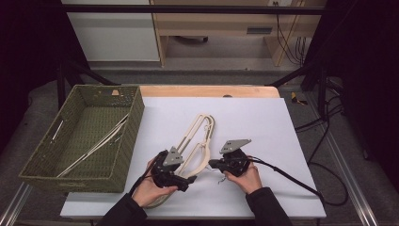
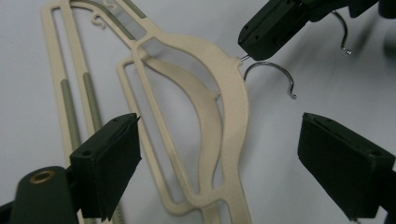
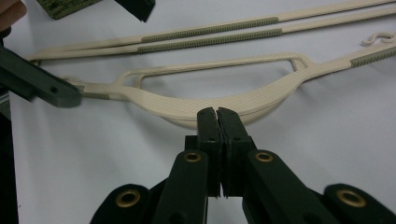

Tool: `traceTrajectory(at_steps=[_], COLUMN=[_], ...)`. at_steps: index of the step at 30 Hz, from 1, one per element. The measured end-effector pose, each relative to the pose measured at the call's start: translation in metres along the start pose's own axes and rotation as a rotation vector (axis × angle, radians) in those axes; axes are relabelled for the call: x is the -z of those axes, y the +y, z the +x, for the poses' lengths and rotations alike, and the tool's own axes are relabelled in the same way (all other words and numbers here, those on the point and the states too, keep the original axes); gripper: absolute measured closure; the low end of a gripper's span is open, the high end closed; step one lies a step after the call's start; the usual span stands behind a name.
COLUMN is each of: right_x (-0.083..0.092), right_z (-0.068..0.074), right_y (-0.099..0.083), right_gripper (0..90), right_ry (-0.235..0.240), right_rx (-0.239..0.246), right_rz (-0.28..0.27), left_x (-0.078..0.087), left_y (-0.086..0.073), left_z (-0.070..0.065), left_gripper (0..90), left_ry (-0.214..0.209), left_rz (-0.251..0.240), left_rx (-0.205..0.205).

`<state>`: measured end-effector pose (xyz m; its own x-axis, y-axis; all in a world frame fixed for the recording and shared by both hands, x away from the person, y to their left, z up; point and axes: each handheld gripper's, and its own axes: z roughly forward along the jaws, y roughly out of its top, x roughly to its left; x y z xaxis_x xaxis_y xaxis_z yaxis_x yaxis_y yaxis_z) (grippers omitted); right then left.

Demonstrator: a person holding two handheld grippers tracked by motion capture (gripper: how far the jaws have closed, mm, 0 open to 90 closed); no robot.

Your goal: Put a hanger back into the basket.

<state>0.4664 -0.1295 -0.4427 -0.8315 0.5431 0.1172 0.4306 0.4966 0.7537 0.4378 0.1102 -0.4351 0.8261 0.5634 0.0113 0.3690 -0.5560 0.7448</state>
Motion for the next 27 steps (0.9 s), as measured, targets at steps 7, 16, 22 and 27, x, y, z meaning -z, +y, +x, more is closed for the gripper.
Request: traceTrajectory(at_steps=[7,16,22,27], right_x=[0.002,0.007,0.007,0.007], right_z=[0.007,0.006,0.006,0.006], right_y=[0.007,0.009,0.009,0.009], right_gripper=[89.2,89.2,89.2,89.0], right_ry=[-0.008,-0.026,-0.031,-0.039], right_rx=[0.034,0.034,0.037,0.047], right_rz=[0.005,0.01,0.014,0.007], left_x=[-0.019,-0.038,-0.043,-0.043], left_y=[0.008,0.008,0.008,0.009], left_z=[-0.006,-0.009,-0.012,-0.017], left_gripper=[25.1,51.5,66.7,74.3], left_ry=[0.013,0.029,0.025,0.035], left_rz=[0.034,0.115,0.136,0.149], left_rx=[-0.026,-0.052,-0.058,-0.076])
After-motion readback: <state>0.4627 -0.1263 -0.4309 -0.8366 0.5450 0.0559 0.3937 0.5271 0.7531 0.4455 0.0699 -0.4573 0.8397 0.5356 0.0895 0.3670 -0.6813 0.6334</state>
